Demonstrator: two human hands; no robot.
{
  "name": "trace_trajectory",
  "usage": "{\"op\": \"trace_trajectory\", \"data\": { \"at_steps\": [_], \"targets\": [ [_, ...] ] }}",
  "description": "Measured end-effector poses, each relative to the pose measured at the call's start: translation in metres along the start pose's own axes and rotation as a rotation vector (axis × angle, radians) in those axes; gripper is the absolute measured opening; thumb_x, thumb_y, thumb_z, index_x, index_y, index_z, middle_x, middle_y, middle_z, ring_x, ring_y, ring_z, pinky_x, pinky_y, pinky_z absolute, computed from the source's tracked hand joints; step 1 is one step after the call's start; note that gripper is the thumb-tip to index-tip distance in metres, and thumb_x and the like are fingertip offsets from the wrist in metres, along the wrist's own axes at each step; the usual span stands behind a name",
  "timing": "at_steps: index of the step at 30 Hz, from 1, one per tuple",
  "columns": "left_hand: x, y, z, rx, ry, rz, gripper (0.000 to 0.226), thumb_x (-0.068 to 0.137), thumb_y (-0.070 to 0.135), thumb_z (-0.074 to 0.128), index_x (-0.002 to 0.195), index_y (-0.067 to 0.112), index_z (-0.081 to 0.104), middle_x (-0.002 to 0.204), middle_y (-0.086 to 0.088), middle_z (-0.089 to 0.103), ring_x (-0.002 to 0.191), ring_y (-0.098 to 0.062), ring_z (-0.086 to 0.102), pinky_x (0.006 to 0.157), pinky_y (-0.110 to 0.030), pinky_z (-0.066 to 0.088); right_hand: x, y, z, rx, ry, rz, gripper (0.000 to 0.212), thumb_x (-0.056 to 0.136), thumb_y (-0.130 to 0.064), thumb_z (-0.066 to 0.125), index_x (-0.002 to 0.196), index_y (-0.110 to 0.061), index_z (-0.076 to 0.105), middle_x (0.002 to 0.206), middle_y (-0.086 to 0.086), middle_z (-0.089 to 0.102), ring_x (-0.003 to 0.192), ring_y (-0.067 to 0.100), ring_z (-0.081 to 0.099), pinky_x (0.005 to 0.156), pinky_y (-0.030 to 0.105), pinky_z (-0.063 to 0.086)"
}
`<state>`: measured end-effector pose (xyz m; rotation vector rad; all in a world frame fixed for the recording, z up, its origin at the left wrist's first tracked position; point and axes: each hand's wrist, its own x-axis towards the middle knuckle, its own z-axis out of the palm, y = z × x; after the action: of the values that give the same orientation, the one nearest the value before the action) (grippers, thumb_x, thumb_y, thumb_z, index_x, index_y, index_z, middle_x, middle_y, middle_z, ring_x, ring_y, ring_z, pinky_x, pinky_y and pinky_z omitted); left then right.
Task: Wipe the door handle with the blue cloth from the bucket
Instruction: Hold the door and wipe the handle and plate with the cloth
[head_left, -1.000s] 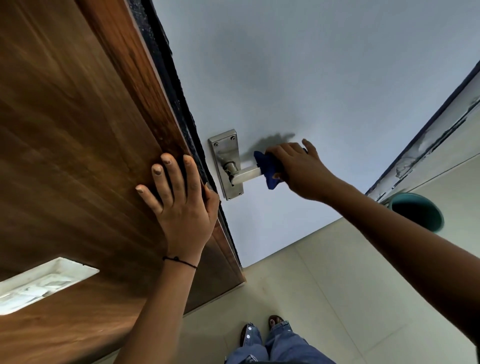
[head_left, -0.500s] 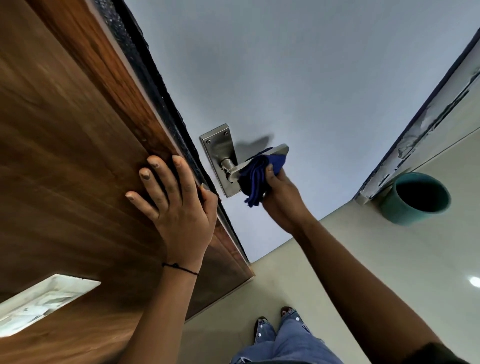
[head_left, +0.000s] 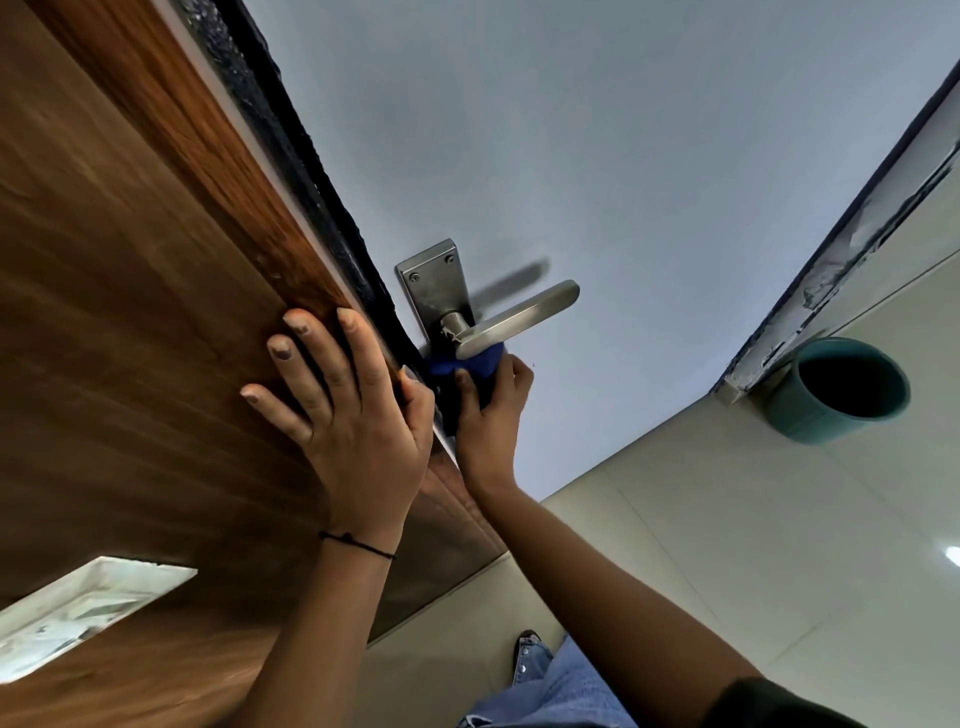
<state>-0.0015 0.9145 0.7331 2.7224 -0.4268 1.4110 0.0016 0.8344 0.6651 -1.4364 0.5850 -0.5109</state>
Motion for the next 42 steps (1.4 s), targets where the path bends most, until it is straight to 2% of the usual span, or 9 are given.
{"op": "trace_trajectory", "data": {
  "at_steps": [3, 7, 14, 20, 26, 30, 36, 39, 42],
  "targets": [
    [-0.001, 0.0, 0.0, -0.003, 0.0, -0.004, 0.087, 0.091, 0.03, 0.043, 0.148, 0.014, -0.021, 0.144, -0.027, 0.01, 0.141, -0.019, -0.034, 0.114, -0.043, -0.022, 0.003, 0.003, 0.017, -0.007, 0.16, -0.015, 0.045, 0.094, -0.014, 0.051, 0.138, -0.018, 0.042, 0.12, -0.006, 0.035, 0.107, 0.007, 0.03, 0.103, 0.024, 0.032],
    [0.001, 0.0, 0.0, -0.007, -0.008, 0.004, 0.088, 0.092, 0.03, 0.043, 0.147, 0.014, -0.023, 0.143, -0.028, 0.009, 0.143, -0.025, -0.03, 0.114, -0.043, -0.022, 0.009, 0.013, 0.022, -0.137, 0.166, -0.086, 0.05, 0.092, -0.01, 0.047, 0.14, -0.021, 0.038, 0.128, 0.003, 0.039, 0.105, 0.003, 0.025, 0.099, 0.027, 0.034],
    [-0.001, -0.001, 0.004, 0.029, 0.035, 0.016, 0.088, 0.09, 0.028, 0.046, 0.149, 0.012, -0.018, 0.145, -0.027, 0.011, 0.143, -0.021, -0.031, 0.115, -0.045, -0.018, 0.014, 0.044, -0.005, -0.418, 0.048, 0.042, 0.066, 0.094, -0.013, 0.049, 0.151, -0.026, 0.019, 0.14, 0.009, 0.034, 0.124, 0.027, 0.036, 0.104, 0.039, 0.042],
    [-0.004, -0.002, 0.007, 0.038, 0.049, 0.034, 0.087, 0.089, 0.026, 0.046, 0.15, 0.01, -0.014, 0.148, -0.024, 0.003, 0.145, -0.023, -0.027, 0.116, -0.048, -0.014, 0.025, 0.009, -0.054, -0.052, 0.35, -0.037, 0.057, 0.092, -0.014, 0.056, 0.14, -0.034, 0.034, 0.127, 0.001, 0.041, 0.119, 0.023, 0.05, 0.101, 0.047, 0.048],
    [0.0, 0.0, 0.009, 0.046, 0.073, 0.037, 0.086, 0.089, 0.026, 0.046, 0.15, 0.01, -0.012, 0.148, -0.024, 0.008, 0.145, -0.023, -0.025, 0.117, -0.047, -0.014, -0.005, -0.014, -0.035, -0.231, 0.158, -0.423, 0.055, 0.085, -0.002, 0.059, 0.134, -0.027, 0.05, 0.122, -0.005, 0.037, 0.108, 0.0, 0.041, 0.094, 0.006, 0.036],
    [-0.001, 0.0, 0.008, 0.041, 0.074, 0.03, 0.09, 0.088, 0.025, 0.05, 0.149, 0.011, -0.014, 0.146, -0.024, 0.014, 0.145, -0.031, -0.01, 0.117, -0.047, -0.013, -0.015, -0.014, -0.032, -0.326, 0.056, -0.523, 0.051, 0.085, -0.007, 0.058, 0.133, -0.026, 0.052, 0.126, 0.003, 0.043, 0.11, 0.005, 0.037, 0.095, 0.006, 0.034],
    [-0.001, 0.002, 0.006, 0.07, 0.048, 0.024, 0.076, 0.087, 0.026, 0.049, 0.147, 0.01, 0.005, 0.146, -0.022, 0.015, 0.137, -0.034, 0.002, 0.115, -0.049, -0.006, 0.03, -0.024, -0.065, -0.26, 0.257, -0.369, 0.047, 0.084, -0.002, 0.058, 0.127, -0.019, 0.06, 0.121, 0.009, 0.05, 0.101, 0.023, 0.053, 0.086, 0.019, 0.041],
    [-0.001, 0.001, 0.007, 0.077, 0.06, 0.02, 0.082, 0.088, 0.026, 0.048, 0.151, 0.01, -0.002, 0.146, -0.022, 0.015, 0.138, -0.032, -0.001, 0.116, -0.046, -0.013, 0.001, -0.015, -0.041, -0.36, 0.116, -0.556, 0.047, 0.082, -0.002, 0.062, 0.127, -0.018, 0.061, 0.12, 0.011, 0.052, 0.101, 0.014, 0.045, 0.089, 0.006, 0.033],
    [-0.001, 0.0, 0.007, 0.079, 0.067, 0.026, 0.088, 0.089, 0.027, 0.048, 0.15, 0.011, -0.013, 0.146, -0.022, 0.015, 0.137, -0.033, 0.002, 0.117, -0.045, -0.014, -0.007, -0.01, -0.034, -0.401, 0.017, -0.639, 0.043, 0.085, -0.01, 0.061, 0.127, -0.018, 0.06, 0.121, 0.012, 0.055, 0.107, 0.02, 0.046, 0.09, 0.009, 0.033]
  ]
}}
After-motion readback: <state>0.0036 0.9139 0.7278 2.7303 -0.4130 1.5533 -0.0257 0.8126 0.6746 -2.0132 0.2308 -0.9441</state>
